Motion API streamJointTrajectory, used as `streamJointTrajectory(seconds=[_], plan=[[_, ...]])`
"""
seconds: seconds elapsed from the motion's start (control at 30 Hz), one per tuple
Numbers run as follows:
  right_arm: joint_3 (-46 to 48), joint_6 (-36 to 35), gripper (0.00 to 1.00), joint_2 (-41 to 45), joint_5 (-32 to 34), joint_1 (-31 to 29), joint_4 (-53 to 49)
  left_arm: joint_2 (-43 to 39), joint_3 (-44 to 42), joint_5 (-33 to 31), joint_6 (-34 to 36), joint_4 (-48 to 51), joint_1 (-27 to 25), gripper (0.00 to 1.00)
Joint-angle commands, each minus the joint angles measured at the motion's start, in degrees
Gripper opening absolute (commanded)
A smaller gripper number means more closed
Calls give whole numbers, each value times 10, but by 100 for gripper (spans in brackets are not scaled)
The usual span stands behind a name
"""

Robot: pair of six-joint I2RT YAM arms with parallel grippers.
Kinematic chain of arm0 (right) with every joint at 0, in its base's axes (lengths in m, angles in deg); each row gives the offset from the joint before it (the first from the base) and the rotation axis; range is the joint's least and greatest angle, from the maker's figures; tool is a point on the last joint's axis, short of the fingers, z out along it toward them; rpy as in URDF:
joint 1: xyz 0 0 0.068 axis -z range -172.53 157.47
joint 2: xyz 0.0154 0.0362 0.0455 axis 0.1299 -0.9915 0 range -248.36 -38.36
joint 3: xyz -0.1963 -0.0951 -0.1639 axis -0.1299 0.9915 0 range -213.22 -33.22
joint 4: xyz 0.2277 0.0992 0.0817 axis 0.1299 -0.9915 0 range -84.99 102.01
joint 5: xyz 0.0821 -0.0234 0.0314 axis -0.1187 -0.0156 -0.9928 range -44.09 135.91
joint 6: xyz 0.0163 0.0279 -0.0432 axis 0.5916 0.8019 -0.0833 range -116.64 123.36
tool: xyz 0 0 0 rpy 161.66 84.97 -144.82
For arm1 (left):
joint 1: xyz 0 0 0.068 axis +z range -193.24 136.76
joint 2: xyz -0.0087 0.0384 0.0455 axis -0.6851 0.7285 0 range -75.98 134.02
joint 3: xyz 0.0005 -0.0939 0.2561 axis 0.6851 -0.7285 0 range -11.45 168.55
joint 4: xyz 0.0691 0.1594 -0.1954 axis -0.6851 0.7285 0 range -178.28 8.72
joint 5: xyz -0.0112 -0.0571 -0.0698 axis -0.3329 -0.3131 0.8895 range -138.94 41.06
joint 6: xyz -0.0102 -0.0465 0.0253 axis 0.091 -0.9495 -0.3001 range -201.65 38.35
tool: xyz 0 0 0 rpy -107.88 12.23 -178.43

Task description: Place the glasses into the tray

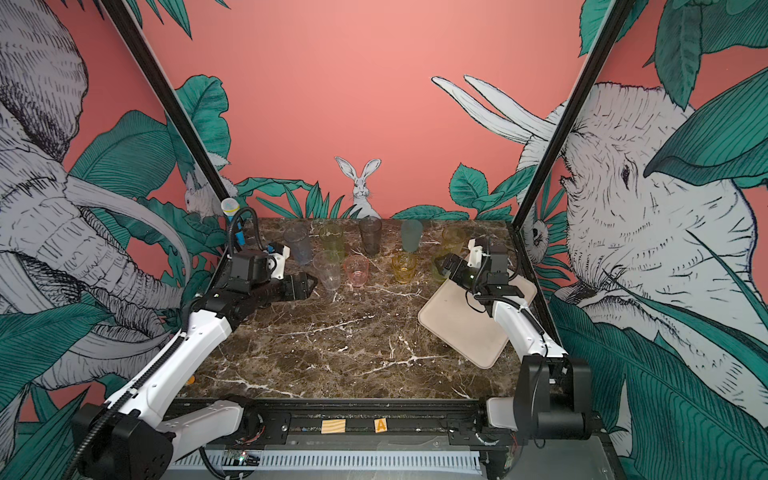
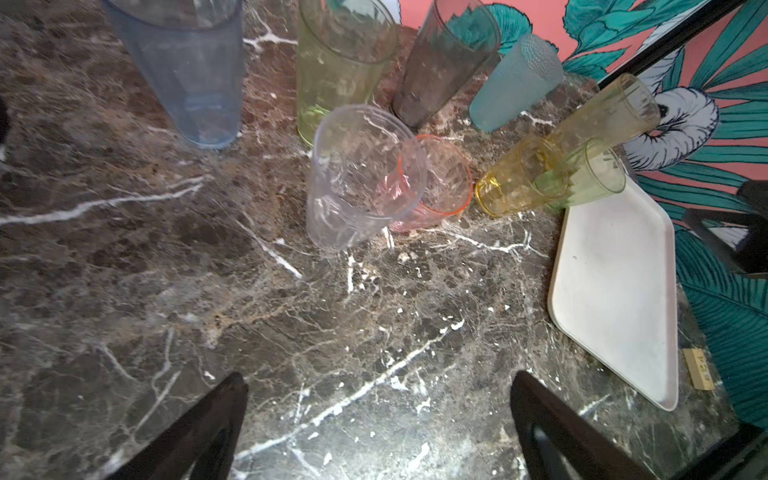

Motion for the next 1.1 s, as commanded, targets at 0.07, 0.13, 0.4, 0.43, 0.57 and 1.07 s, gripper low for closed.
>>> streamJointTrajectory(seconds=[0.07, 0.13, 0.4, 0.43, 0.57, 1.07], plan=[[22, 15, 99, 1, -14, -9, 52, 41, 31, -93, -80, -20, -131, 99], [17, 1, 99, 10, 2, -11, 32, 73, 48, -113, -91, -31, -168, 99], [16, -22, 99, 55, 58, -14, -21, 227, 165, -222, -137, -26, -315, 97], [15, -28, 99, 65, 75, -14, -34, 248, 179, -226, -146, -27, -328, 97], [20, -37, 99, 96, 131, -13, -59, 326, 245, -292, -178, 5, -377, 93], [26, -29, 99, 93, 163, -9, -69, 514, 401, -298, -239, 66, -455, 88]])
